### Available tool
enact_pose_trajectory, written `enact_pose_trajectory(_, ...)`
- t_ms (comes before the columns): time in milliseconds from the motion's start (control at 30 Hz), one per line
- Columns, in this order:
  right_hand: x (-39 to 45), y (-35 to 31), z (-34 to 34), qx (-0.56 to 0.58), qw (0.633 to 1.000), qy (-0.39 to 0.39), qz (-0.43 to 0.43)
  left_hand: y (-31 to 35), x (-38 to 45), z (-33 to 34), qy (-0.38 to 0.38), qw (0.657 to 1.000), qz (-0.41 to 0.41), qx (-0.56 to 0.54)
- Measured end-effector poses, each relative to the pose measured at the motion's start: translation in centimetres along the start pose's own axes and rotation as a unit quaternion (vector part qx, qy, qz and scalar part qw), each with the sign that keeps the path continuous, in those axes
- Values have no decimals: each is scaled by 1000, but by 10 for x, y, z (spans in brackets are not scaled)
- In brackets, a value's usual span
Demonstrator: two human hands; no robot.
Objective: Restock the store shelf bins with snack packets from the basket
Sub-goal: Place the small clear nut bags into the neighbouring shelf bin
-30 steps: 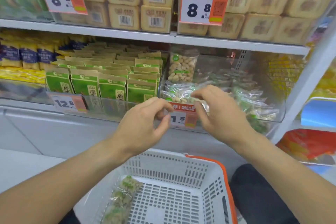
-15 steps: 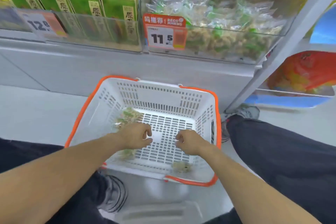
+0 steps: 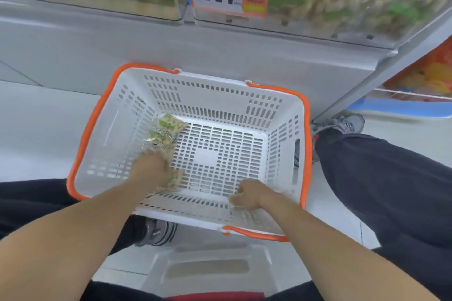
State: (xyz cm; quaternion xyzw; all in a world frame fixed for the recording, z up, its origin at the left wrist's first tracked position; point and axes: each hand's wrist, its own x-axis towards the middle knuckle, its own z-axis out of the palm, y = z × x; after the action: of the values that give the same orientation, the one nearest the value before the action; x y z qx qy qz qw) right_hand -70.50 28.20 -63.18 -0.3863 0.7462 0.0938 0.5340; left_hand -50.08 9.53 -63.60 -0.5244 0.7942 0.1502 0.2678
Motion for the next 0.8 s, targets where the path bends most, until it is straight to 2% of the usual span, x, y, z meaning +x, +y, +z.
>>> enact_pose_trajectory(100, 6, -5, -3, 27, 999, 13, -17, -16, 3, 8, -53, 996, -74, -10)
enact_pose_trajectory(200, 14, -10, 2, 111, 993, 39, -10, -15, 8, 9, -111, 972, -163, -127)
enact_pose_trajectory(233, 16, -12, 5, 138, 989, 43, -7, -16, 9, 6, -137, 965, -170, -143)
enact_pose_trajectory(267, 17, -15, 7, 160, 986, 45, -7, -18, 11, 5, -156, 964, -163, -140)
enact_pose_trajectory(367, 22, -19, 12, 180, 983, 38, -7, -21, 9, 1, -151, 970, -149, -117)
enact_pose_trajectory(467, 18, -19, 6, 174, 984, -25, 10, -14, 6, -7, -162, 961, -145, -169)
enact_pose_trajectory(567, 10, -20, -2, 255, 962, -98, 15, -3, -4, -16, -222, 950, -116, -185)
enact_pose_trajectory(633, 3, -24, -11, 288, 951, -116, -11, 2, -12, -24, -248, 941, -88, -212)
enact_pose_trajectory(700, -8, -30, -24, 287, 953, -82, -54, 9, -18, -38, -237, 932, -80, -261)
enact_pose_trajectory(800, -37, -41, -62, 283, 953, 27, -107, 23, -24, -78, -153, 924, -44, -348)
